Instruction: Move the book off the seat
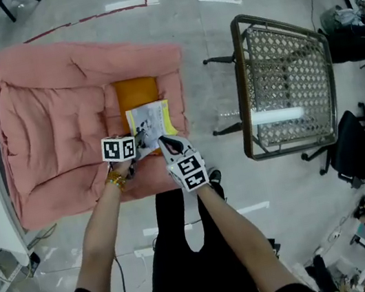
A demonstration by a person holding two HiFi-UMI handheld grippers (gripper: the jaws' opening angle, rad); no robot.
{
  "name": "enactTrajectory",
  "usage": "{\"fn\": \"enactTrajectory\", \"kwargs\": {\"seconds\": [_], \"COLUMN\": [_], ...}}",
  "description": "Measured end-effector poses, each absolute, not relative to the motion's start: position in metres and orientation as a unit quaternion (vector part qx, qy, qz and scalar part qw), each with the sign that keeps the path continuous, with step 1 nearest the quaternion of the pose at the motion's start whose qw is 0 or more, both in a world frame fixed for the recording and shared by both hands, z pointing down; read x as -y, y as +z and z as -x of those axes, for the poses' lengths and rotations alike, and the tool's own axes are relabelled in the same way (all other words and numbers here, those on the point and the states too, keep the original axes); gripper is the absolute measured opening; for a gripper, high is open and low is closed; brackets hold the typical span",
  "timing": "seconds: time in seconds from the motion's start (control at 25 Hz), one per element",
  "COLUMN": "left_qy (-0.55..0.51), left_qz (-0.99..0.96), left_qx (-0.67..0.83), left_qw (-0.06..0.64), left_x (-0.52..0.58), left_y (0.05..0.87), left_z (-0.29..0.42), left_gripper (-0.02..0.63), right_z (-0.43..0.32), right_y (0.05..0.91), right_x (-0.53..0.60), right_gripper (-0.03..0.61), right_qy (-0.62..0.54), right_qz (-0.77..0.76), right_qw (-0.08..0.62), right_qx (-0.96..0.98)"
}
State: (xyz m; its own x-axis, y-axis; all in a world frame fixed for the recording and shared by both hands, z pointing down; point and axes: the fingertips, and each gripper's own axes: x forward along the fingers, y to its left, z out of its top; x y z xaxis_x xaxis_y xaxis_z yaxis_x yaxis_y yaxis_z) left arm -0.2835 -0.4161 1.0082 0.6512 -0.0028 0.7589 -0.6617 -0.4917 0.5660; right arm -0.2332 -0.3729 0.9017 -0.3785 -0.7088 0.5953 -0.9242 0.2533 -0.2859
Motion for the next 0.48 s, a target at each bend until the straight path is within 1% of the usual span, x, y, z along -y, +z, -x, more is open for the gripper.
{"fn": "enactTrajectory", "kwargs": {"seconds": [0.28, 0.48], "left_qy": [0.372, 0.358], "left_qz": [-0.791, -0.796], "left_qx": [0.255, 0.268], "left_qw": [0.413, 0.409], "left_x": [0.394, 0.385], "left_y": [0.944, 0.904], "left_z": [0.28, 0.275], "left_gripper": [0.071, 0.071], "right_z": [0.208, 0.198], "right_y": [0.853, 0.814], "right_x": [0.371, 0.375], "right_gripper": [0.015, 0.015], "right_qy": [0.293, 0.282], "right_qz": [-0.573, -0.579], "right_qw": [0.161, 0.153], "right_qx": [0.748, 0.749]}}
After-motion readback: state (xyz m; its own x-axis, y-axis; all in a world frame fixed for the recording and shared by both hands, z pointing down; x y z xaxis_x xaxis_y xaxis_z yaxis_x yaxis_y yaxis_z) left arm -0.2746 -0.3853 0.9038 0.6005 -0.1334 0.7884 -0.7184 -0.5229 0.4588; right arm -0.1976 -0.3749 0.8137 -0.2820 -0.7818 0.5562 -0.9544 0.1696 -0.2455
